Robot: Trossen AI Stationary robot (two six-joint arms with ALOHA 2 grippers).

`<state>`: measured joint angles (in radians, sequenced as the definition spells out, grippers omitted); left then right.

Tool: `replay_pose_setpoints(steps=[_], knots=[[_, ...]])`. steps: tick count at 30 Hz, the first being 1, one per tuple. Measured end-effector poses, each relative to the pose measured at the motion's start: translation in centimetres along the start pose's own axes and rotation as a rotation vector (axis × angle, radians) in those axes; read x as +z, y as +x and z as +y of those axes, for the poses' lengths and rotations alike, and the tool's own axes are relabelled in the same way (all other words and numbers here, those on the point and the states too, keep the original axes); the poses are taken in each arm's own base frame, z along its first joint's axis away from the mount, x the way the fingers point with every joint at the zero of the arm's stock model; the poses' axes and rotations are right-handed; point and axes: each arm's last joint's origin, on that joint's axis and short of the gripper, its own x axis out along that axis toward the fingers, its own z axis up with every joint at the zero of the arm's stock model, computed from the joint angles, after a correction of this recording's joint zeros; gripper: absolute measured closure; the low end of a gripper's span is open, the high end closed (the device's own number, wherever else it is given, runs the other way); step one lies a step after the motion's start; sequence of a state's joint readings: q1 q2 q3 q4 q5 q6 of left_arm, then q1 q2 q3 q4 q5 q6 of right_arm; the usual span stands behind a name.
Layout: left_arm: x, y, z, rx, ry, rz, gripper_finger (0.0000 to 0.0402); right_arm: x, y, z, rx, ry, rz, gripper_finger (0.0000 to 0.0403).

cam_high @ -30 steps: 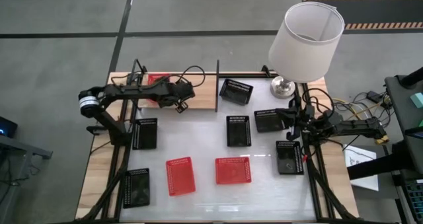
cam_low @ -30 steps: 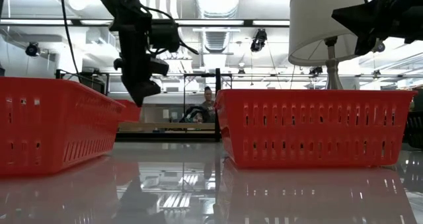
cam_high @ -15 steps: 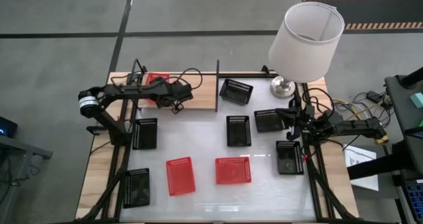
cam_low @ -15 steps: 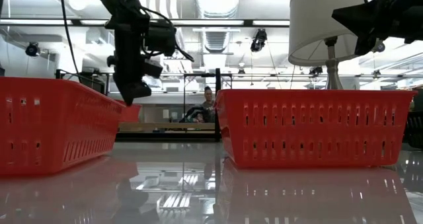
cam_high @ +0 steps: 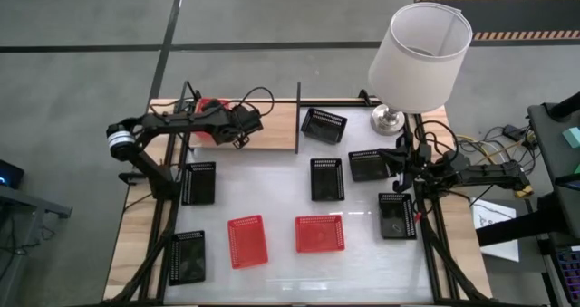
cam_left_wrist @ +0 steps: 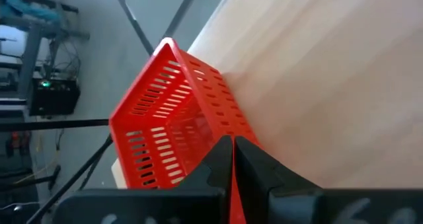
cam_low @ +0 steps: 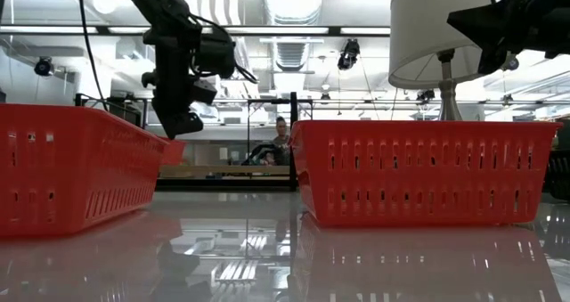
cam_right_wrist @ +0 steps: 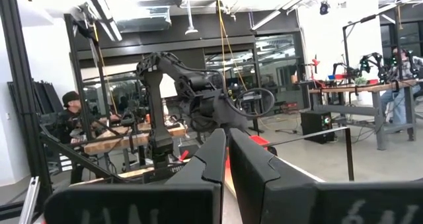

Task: Stack baskets on shelf by color
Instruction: Put the red basket on the shelf, then put the black basket on the shelf

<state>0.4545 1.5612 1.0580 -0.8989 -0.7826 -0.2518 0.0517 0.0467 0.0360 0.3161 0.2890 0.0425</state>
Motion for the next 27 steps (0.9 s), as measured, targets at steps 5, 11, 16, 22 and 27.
replay_pose_setpoints(steps=[5, 11, 16, 22, 27], knots=[[0.2, -0.2, 0.3, 0.024, -0.010, -0.015, 0.0402, 0.0, 0.0, 0.0, 0.000, -0.001, 0.000, 0.0390], [0.4, -4.5, 0.0, -0.040, -0.014, -0.160, 0.0402, 0.0, 0.0, 0.0, 0.000, -0.002, 0.005, 0.0390], [-1.2, -10.3, -1.4, -0.213, 0.033, -0.357, 0.0402, -0.2, 0.0, 0.0, -0.001, -0.008, 0.021, 0.0390], [-5.1, -16.4, -3.9, -0.600, 0.115, -0.507, 0.0401, -0.3, 0.0, 0.0, -0.001, -0.007, 0.026, 0.0390], [-8.5, -19.7, -5.6, -0.773, 0.141, -0.521, 0.0401, -0.3, 0.0, 0.0, -0.001, -0.006, 0.027, 0.0390]])
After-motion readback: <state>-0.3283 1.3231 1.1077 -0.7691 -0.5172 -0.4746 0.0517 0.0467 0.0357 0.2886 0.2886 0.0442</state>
